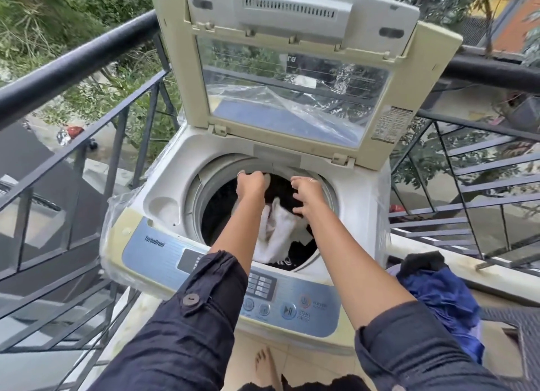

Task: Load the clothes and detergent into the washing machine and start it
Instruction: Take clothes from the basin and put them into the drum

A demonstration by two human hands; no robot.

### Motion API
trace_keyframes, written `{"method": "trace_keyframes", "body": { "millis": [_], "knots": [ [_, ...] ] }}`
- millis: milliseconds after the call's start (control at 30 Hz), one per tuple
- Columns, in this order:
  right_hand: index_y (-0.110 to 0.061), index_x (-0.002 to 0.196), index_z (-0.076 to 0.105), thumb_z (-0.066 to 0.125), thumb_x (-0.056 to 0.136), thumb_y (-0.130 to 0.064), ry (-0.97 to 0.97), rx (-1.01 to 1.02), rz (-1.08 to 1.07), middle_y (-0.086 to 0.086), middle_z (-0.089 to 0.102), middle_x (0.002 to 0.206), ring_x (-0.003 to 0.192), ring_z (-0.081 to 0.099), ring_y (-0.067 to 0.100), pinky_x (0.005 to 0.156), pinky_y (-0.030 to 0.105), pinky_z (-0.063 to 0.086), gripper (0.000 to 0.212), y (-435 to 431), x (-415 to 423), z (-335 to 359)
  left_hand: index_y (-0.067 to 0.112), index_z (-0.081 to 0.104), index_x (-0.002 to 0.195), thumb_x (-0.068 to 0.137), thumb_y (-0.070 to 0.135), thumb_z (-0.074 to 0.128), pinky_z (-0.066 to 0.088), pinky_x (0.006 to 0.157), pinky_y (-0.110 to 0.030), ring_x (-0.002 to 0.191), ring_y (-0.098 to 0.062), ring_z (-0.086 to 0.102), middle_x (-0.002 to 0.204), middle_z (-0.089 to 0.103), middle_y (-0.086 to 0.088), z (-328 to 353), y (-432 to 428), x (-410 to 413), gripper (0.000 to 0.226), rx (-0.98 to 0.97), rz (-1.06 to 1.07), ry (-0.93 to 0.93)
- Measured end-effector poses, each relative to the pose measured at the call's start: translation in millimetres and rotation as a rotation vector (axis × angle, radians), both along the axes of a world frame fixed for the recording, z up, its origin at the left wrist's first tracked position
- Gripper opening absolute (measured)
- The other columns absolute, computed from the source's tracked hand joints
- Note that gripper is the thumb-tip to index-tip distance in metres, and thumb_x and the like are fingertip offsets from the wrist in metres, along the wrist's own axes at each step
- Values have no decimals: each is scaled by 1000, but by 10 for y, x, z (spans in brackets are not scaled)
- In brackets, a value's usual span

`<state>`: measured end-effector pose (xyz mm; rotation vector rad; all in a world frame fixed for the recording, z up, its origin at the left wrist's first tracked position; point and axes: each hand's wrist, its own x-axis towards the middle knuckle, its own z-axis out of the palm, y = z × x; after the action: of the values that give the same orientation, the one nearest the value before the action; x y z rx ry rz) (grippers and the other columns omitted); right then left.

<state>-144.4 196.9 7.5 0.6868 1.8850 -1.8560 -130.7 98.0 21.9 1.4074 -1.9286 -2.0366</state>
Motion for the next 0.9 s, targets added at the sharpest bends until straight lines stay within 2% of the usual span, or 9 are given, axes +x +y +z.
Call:
{"method": "trace_keyframes", "body": {
  "millis": [67,167,267,333,467,567,633,733,900],
  "knots": [
    [-14,108,65,50,91,-12,-5,-2,3,2,55,108,110,50,25,87,46,43,23,38,-1,25,19,33,146,96,12,37,39,90,-29,115,-25,50,142,46,-9,19,64,-24,51,-28,8,15],
    [-15,108,64,51,90,-14,31,-9,-10,3,59,115,116,51,26,84,40,40,23,127,-19,62,18,41,142,95,14,39,36,84,-26,119,-24,51,137,51,-8,55,197,-39,47,-47,7,59],
    [-14,108,65,52,89,-15,91,-20,-35,4,62,110,105,56,22,75,32,39,23,283,-39,87,18,52,132,95,15,40,35,86,-24,119,-21,52,131,56,-3,102,369,-57,39,-71,10,109],
    [-19,93,65,54,88,-17,135,-24,-45,1,61,97,91,55,17,65,28,39,12,409,-58,119,18,60,121,94,17,40,41,92,-27,115,-22,57,121,64,-2,120,502,-87,33,-76,21,152],
    [-24,70,60,57,84,-18,253,-46,-110,-1,66,89,86,59,15,72,26,43,15,780,-106,162,21,65,93,92,22,42,50,89,-34,89,-18,66,100,74,0,161,895,-147,23,-94,24,235],
    [-23,62,58,59,84,-18,346,-31,-198,3,66,80,82,59,18,69,28,40,22,1181,-110,182,26,60,74,89,24,43,52,90,-36,90,-21,68,90,75,2,176,1283,-184,22,-117,42,280],
    [-22,60,58,59,84,-13,401,-36,-254,2,63,71,80,58,21,76,33,44,26,1481,-93,184,22,65,82,90,24,42,50,90,-32,91,-22,69,83,73,3,189,1583,-186,24,-124,36,307],
    [-23,62,57,61,83,-11,396,7,-318,-3,60,66,71,55,15,76,31,44,24,2055,-42,176,17,69,90,91,23,42,51,88,-32,87,-21,70,76,70,4,191,2145,-157,27,-125,16,348],
    [-21,69,58,61,85,-13,368,64,-370,-4,60,72,76,54,13,71,23,44,18,3067,61,72,16,66,91,93,18,42,51,85,-34,78,-23,66,88,73,-8,-35,3146,-126,24,-69,-97,364]
  ]
}}
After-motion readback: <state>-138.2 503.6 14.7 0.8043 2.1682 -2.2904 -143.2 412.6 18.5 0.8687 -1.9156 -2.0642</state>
